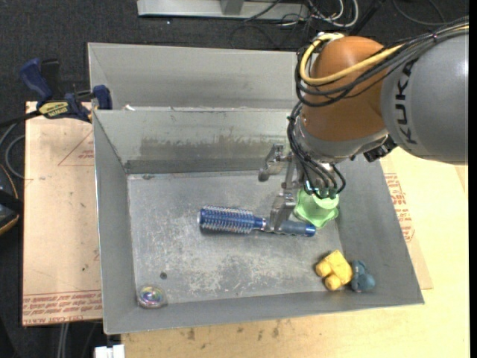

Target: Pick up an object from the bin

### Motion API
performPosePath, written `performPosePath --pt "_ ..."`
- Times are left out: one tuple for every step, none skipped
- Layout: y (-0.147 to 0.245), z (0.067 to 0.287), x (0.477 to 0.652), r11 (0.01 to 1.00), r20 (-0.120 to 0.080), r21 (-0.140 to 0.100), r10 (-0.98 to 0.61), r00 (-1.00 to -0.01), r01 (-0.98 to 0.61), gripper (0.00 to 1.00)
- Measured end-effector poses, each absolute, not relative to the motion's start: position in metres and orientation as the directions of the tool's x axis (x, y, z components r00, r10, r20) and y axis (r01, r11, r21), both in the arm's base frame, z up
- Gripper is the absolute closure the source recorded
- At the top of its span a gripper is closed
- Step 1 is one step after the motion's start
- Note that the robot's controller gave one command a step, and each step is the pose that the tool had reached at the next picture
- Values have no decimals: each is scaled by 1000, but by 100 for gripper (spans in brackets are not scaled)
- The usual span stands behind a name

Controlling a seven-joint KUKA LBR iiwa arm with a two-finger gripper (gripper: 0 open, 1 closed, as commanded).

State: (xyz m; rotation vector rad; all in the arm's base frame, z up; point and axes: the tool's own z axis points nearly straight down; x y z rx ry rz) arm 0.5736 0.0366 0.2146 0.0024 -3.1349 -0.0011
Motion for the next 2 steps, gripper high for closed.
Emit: performPosePath --pt "71 73 580 1000 -8 2 2 -1000 2 0" --pt "80 102 570 1000 -3 2 20 -1000 20 0"
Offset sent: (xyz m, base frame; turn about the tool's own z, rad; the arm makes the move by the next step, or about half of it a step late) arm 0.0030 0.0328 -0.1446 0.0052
